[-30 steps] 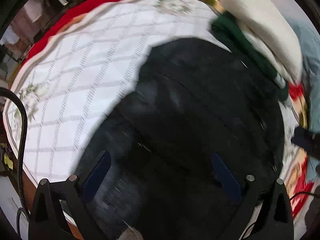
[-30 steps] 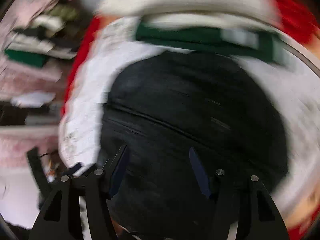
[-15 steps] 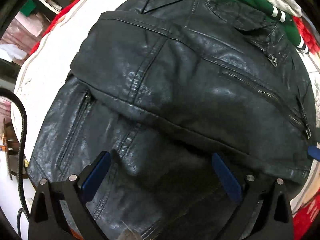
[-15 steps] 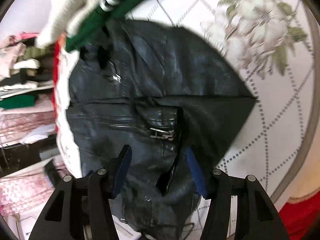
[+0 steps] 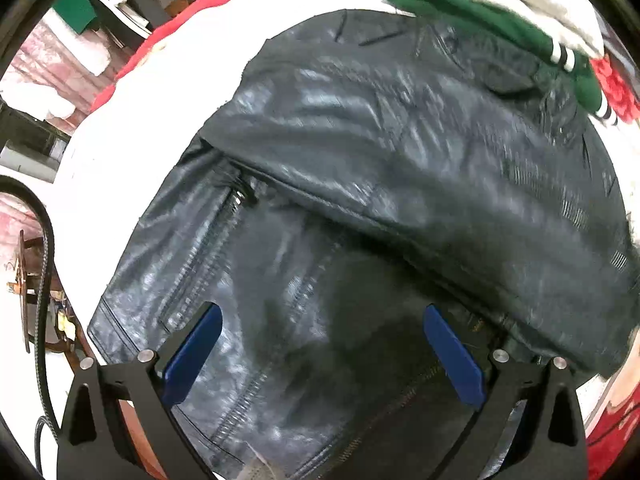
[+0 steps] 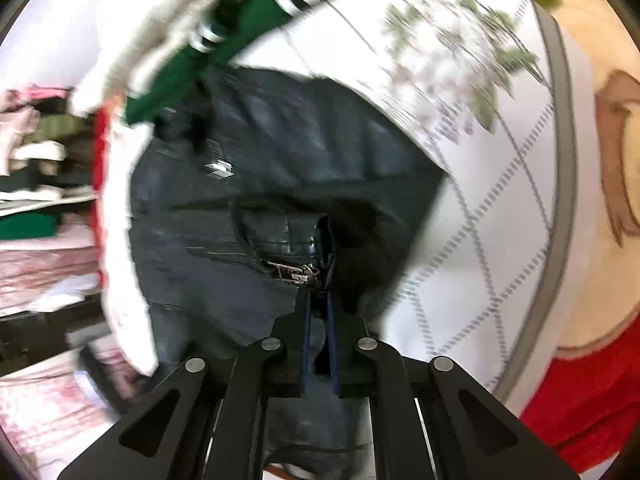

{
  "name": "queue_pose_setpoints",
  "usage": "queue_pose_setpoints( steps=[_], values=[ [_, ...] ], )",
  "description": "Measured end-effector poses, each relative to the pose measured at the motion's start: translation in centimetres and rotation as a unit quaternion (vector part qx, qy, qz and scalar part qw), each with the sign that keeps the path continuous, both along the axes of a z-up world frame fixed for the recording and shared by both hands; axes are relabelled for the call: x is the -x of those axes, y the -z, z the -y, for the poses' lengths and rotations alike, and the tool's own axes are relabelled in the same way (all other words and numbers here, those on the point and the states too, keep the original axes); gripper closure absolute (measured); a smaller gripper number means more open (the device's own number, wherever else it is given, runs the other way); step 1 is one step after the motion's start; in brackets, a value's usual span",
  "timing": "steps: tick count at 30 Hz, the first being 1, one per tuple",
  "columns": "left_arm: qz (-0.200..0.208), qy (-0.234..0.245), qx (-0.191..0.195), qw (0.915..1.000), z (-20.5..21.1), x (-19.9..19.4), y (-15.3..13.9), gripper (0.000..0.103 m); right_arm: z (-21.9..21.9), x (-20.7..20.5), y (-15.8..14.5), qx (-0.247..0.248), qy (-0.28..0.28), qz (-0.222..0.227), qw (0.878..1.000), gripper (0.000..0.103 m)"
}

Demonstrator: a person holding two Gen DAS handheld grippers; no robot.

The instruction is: Fold large clothes

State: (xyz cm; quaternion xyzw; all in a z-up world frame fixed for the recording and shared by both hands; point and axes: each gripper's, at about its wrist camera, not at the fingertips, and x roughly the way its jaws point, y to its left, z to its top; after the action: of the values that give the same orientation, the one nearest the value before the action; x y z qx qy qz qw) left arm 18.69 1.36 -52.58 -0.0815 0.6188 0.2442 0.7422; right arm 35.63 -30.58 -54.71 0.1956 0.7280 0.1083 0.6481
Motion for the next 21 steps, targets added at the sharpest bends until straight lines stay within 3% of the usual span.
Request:
queue_pose_setpoints(
  steps=[3,5,6,10,13,15,17,19,21],
  values=[
    [0.005,-0.001,-0.007,1.0,-1.6,-0.8,-0.5,0.0,-0.1,0.1,2.4,0.037,-0.017,-0.023,0.999,0.095],
    [0.019,-0.009,-0.019,0.9996,-3.9,-1.6,-1.3,0.0,-0.6,-0.2,2.5,0.047,-0.027,-0.03,0.998,0.095],
    [0.025,-0.011,-0.024,0.9993,-5.1,-2.3,-1.5,0.0,-0.7,-0.4,1.7,0.047,-0.028,-0.024,0.998,0.09],
    [0.037,-0.011,-0.048,0.9981,-10.1,-5.2,-1.4,0.0,-2.1,-0.7,-2.5,0.071,-0.041,0.041,0.996,0.09],
    [0.008,-0.005,-0.083,0.9965,-14.0,-7.7,1.3,0.0,-3.9,-0.2,-3.9,0.051,-0.063,0.071,0.994,0.09],
    [-0.02,0.008,-0.089,0.9958,-15.7,-8.8,3.4,0.0,-6.1,0.2,-2.8,0.046,-0.087,0.072,0.992,0.09],
    [-0.028,0.022,-0.063,0.9974,-17.0,-9.4,5.4,0.0,-8.2,0.4,1.0,0.086,-0.106,0.032,0.99,0.092],
    [-0.019,0.034,-0.056,0.9976,-17.1,-8.9,5.7,0.0,-8.9,0.5,3.1,0.108,-0.108,0.019,0.988,0.097],
    [-0.013,0.042,-0.061,0.9972,-17.0,-8.3,5.1,0.0,-9.4,0.3,3.2,0.129,-0.107,0.017,0.986,0.1]
  ],
)
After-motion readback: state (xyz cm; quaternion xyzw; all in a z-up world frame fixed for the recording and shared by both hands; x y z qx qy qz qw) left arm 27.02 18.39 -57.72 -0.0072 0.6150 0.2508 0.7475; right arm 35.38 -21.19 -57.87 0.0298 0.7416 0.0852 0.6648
